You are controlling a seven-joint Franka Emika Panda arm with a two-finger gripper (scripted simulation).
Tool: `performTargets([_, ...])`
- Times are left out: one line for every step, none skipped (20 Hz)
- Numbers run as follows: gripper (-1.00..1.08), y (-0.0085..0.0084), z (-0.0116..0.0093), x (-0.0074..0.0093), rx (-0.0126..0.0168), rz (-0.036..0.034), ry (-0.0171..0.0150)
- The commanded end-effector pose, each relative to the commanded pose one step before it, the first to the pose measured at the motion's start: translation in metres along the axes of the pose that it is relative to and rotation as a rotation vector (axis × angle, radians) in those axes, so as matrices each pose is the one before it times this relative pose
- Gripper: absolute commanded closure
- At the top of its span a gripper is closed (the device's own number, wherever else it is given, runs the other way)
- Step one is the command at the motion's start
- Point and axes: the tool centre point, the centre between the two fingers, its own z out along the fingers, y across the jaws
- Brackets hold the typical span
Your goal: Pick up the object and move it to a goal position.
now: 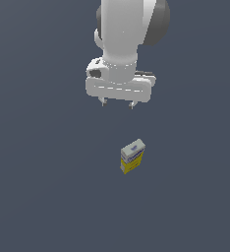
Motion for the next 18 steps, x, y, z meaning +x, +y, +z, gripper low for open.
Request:
performTargets([-0.92,-0.00489,0.00488,0.00706,0.0027,0.0548,-0.00072])
performTargets([-0.92,-0.00234,0.0022,0.003,0.00113,0.02441,-0.00026])
performTargets([-0.92,-0.00243,0.00226,0.00293,0.00109,0.02455,-0.00028])
performTargets([-0.92,-0.0025,0.0023,0.00284,0.00104,0.02455,-0.00029])
performTargets([-0.92,-0.00258,0.00235,0.00275,0.00099,0.02453,-0.00031])
performTargets([-0.92,-0.00265,0.00239,0.00266,0.00094,0.02453,-0.00032])
performTargets([-0.92,-0.00271,0.00244,0.00256,0.0009,0.02453,-0.00032])
performTargets([-0.92,-0.00278,0.00248,0.00246,0.00085,0.02451,-0.00033])
performTargets([-0.92,-0.00284,0.00253,0.00236,0.0008,0.02451,-0.00033])
performTargets([-0.92,-0.0029,0.00257,0.00226,0.00076,0.0245,-0.00033])
performTargets([-0.92,-0.00296,0.00261,0.00215,0.00071,0.02448,-0.00033])
performTargets([-0.92,-0.00301,0.00265,0.00205,0.00067,0.02447,-0.00033])
performTargets([-0.92,-0.00305,0.0027,0.00195,0.00063,0.02447,-0.00032])
performTargets([-0.92,-0.0031,0.00274,0.00183,0.00059,0.02444,-0.00032])
performTargets([-0.92,-0.00314,0.00278,0.00172,0.00055,0.02444,-0.00031])
performTargets([-0.92,-0.00317,0.00282,0.00161,0.00051,0.02442,-0.0003])
performTargets([-0.92,-0.0032,0.00286,0.0015,0.00047,0.02441,-0.00028])
performTargets([-0.92,-0.00323,0.0029,0.00138,0.00043,0.02439,-0.00027])
